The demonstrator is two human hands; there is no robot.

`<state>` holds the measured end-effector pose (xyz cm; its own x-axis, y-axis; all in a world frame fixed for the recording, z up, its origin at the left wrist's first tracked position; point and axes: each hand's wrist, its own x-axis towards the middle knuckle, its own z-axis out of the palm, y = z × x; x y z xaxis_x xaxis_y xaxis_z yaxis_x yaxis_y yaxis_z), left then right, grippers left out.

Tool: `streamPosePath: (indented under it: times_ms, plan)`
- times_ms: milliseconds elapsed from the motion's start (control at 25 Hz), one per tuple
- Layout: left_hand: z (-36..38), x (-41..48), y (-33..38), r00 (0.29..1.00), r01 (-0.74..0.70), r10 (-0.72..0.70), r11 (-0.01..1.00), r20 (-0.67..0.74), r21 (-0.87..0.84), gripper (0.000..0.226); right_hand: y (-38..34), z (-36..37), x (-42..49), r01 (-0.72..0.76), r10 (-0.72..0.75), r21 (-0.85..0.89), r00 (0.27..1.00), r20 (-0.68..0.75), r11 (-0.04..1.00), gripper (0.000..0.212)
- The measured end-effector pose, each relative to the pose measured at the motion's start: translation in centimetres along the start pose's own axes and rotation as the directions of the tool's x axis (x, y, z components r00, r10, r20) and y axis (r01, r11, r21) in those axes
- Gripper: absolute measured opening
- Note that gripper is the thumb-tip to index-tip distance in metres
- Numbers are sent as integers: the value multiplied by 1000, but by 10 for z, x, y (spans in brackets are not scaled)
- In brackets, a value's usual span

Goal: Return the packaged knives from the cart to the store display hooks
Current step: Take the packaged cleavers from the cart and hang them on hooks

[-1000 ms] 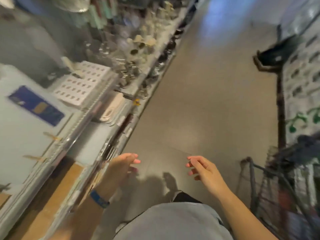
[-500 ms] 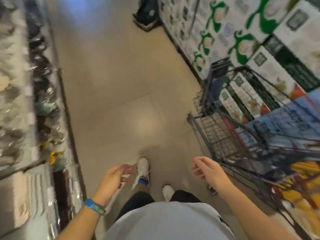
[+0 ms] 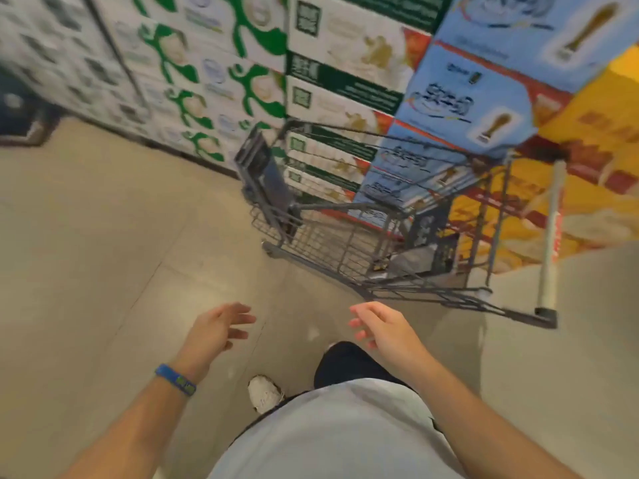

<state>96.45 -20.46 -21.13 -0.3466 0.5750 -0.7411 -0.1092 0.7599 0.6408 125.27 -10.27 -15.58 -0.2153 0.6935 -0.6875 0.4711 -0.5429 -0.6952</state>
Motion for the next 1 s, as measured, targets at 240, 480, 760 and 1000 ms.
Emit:
streamPosePath:
  times_ms: [240,480,760,1000]
  plan:
    - [59,53,68,985,13,-41,986,167,165,24,4,-47,39,3,38,209,981,-191,978,19]
    - [112,91,116,987,59,-90,973,132,222,26,-17,-124,136,14,19,76,910,-415,997,9]
    - [158,127,195,994,-22,-19,925,104,378,30,-21,-178,213,-255,-141,-738,893,-428,625,56]
    - [176,138,210,990,-17,-45,898,131,441,27,-10,-180,222,-311,-198,-894,901,-385,323,54]
